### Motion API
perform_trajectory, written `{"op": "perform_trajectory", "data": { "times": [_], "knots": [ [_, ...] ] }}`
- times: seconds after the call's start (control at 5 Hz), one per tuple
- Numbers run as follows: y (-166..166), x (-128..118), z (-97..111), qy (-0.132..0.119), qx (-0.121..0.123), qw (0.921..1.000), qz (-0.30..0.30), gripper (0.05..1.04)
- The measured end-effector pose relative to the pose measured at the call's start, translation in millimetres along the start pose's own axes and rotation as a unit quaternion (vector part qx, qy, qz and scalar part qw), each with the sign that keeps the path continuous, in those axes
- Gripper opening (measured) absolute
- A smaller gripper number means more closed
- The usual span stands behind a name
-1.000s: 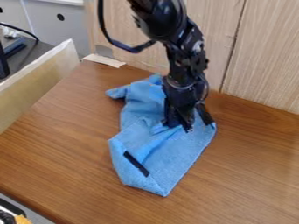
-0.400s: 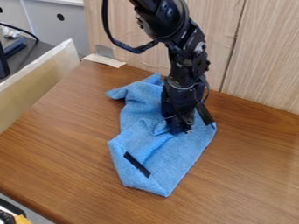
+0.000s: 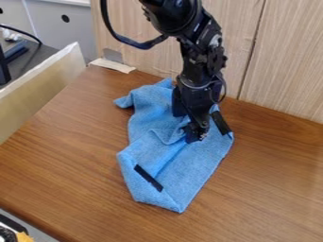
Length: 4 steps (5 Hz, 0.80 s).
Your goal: Fold the cloth from bottom left to top right
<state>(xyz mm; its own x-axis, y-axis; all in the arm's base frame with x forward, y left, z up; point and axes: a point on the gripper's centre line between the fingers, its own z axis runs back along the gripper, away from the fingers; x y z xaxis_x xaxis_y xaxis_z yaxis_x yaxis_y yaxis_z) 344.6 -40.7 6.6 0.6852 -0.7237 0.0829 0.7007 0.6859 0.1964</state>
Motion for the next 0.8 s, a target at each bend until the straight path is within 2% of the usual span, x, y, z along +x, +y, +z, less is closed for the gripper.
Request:
{"op": "perform_trajectory", "data": {
  "times": [0.2,0.4,0.6,0.8],
  "knots": [
    [2,-1,20,-0.012,0.010,0.9999,-0.002,1.001],
    [-1,-5,53,-0.014,0.026,0.9995,-0.012,1.001],
    [-7,-11,78,-0.038,0.027,0.9986,-0.026,1.001],
    [-6,-12,80,-0.039,0.028,0.9985,-0.027,1.001]
  ]
}}
